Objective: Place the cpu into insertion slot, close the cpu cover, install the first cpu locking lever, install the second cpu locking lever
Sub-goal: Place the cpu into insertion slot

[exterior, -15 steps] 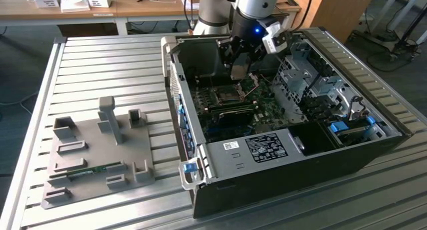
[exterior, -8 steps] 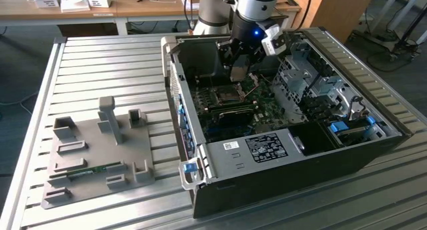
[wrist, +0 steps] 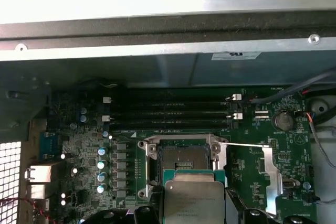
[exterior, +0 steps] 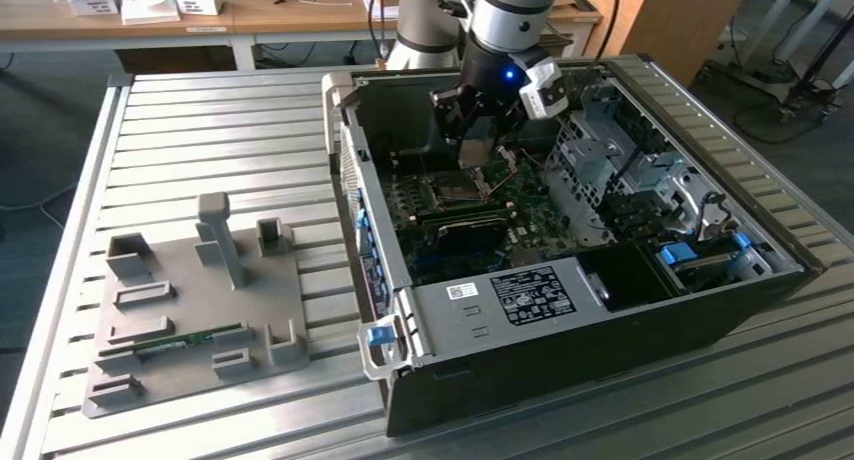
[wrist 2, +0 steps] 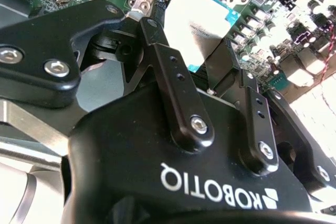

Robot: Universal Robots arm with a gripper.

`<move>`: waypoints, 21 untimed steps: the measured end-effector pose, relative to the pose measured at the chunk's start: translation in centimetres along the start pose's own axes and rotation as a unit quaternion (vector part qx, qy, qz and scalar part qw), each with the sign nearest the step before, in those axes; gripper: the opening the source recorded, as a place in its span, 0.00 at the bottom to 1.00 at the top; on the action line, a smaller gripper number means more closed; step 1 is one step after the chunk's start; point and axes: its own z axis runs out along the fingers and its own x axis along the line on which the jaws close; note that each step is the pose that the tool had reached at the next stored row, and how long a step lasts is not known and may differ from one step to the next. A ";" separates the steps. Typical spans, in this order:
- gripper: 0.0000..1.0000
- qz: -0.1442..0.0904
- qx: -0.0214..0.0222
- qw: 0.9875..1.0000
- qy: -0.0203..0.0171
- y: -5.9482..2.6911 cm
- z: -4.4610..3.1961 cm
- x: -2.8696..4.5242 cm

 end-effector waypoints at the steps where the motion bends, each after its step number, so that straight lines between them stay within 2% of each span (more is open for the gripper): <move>1: 0.54 0.000 0.000 1.000 0.000 -0.01 0.10 0.01; 6: 0.54 0.000 0.000 1.000 0.000 -0.06 0.66 0.07; 21: 0.54 0.000 0.000 1.000 0.000 -0.11 1.16 0.09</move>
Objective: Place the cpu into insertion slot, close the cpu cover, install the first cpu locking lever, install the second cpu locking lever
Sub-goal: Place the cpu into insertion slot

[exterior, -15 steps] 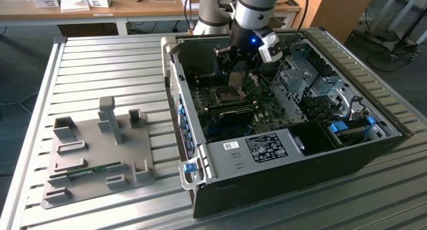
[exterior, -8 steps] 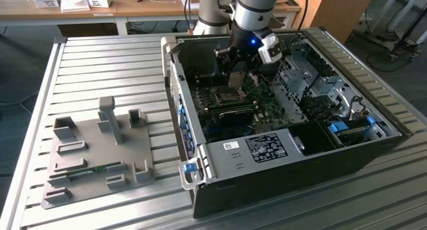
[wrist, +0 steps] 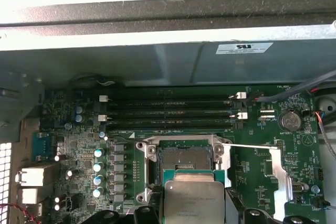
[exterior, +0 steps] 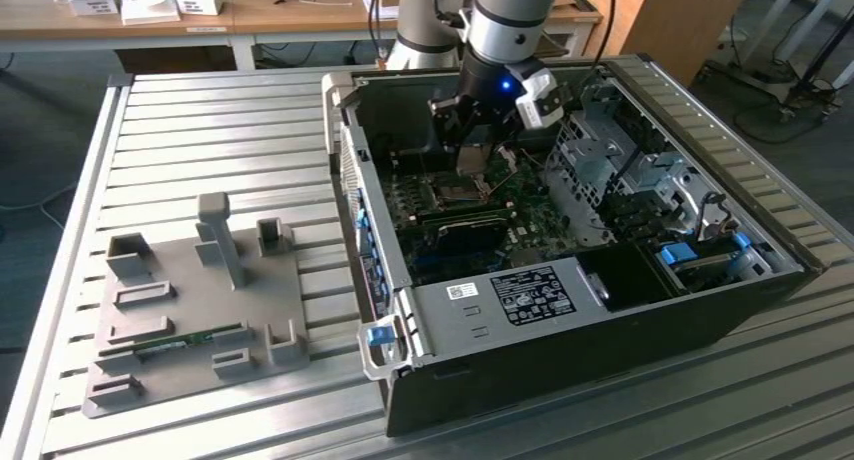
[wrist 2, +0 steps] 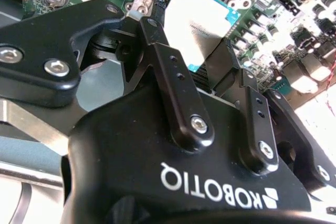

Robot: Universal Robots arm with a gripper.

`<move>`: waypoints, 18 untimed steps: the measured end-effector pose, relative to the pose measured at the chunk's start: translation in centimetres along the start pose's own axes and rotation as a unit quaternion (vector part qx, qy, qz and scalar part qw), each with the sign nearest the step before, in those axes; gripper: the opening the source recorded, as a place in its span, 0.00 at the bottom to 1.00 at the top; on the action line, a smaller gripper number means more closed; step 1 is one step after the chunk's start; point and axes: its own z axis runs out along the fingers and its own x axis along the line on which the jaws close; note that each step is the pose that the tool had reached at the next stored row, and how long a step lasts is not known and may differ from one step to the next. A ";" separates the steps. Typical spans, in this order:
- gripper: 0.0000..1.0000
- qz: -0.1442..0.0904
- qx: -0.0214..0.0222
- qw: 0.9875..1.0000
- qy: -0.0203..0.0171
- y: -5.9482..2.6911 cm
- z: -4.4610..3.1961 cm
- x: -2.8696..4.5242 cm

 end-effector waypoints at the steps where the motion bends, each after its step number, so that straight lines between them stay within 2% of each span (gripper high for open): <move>1: 0.54 0.000 0.000 1.000 0.000 0.00 0.02 0.00; 18: 0.54 0.000 0.000 1.000 0.000 -0.04 0.43 0.02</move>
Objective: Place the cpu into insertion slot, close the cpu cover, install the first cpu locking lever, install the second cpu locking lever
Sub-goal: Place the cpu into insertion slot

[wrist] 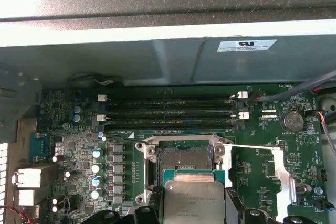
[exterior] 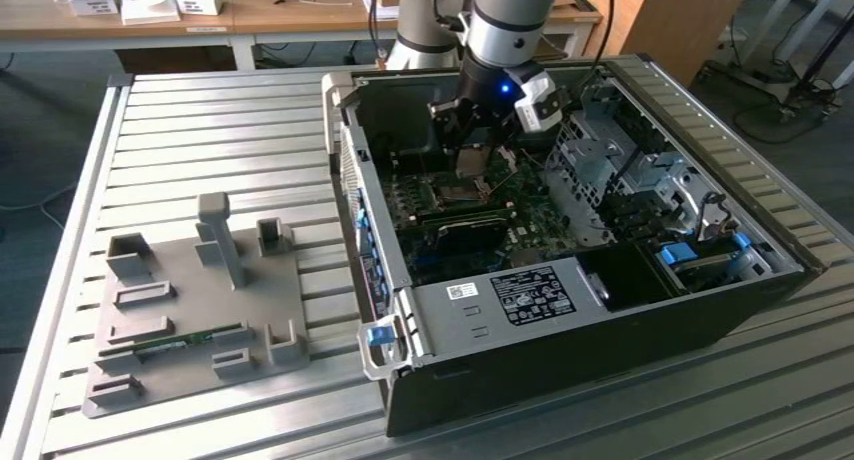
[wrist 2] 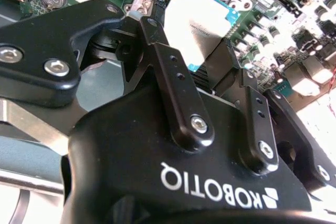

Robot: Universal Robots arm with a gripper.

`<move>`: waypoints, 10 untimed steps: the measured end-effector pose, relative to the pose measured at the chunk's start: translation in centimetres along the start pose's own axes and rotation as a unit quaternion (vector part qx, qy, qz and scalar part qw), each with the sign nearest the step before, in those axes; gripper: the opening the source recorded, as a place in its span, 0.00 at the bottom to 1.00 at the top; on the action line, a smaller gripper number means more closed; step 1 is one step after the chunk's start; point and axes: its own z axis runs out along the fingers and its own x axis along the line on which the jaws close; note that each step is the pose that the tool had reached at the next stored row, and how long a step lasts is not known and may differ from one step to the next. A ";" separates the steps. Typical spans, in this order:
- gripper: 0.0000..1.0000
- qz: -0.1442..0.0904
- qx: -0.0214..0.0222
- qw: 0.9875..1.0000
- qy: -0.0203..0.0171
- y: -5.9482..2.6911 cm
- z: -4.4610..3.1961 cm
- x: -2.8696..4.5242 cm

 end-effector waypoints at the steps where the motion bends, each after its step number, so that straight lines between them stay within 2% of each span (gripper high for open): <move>1: 0.54 0.000 0.000 1.000 0.000 0.00 0.02 0.00; 10: 0.54 0.000 0.000 1.000 0.000 -0.02 0.21 0.01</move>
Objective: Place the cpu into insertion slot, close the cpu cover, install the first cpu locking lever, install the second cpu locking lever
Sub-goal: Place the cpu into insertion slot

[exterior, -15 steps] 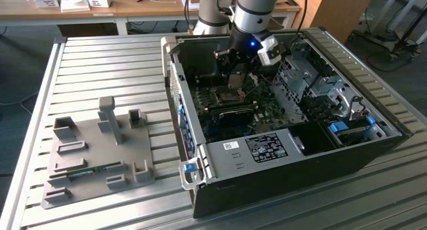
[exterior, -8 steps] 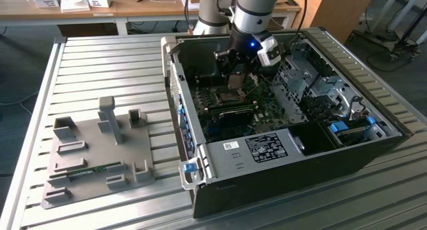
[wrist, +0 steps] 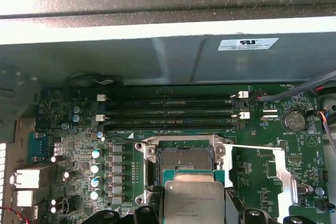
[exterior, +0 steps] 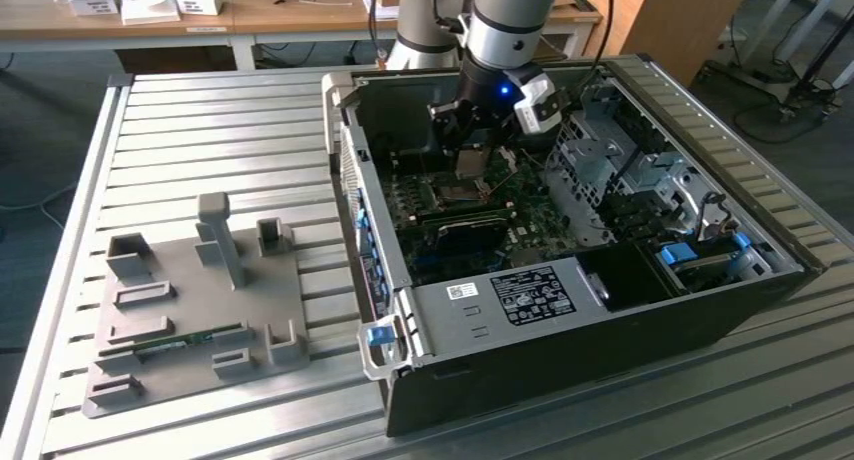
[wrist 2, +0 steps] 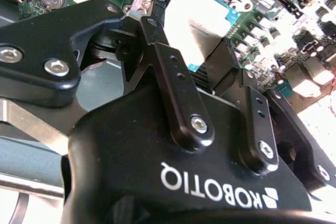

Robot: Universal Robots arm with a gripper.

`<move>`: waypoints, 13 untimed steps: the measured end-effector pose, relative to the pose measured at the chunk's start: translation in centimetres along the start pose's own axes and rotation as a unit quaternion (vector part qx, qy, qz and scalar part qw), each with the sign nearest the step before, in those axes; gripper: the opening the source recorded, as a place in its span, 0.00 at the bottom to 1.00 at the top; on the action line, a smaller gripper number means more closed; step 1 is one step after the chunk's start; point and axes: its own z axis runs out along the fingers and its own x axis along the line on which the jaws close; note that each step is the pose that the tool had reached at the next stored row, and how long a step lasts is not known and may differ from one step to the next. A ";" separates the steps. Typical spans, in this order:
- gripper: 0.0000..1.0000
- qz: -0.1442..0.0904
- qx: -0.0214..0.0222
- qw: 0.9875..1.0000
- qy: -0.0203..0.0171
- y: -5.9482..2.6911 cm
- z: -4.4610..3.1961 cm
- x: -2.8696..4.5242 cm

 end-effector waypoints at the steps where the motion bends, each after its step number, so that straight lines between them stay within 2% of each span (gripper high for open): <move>1: 0.54 0.000 0.000 1.000 0.000 0.00 0.02 0.00; 13: 0.54 0.000 0.000 1.000 0.000 -0.02 0.27 0.01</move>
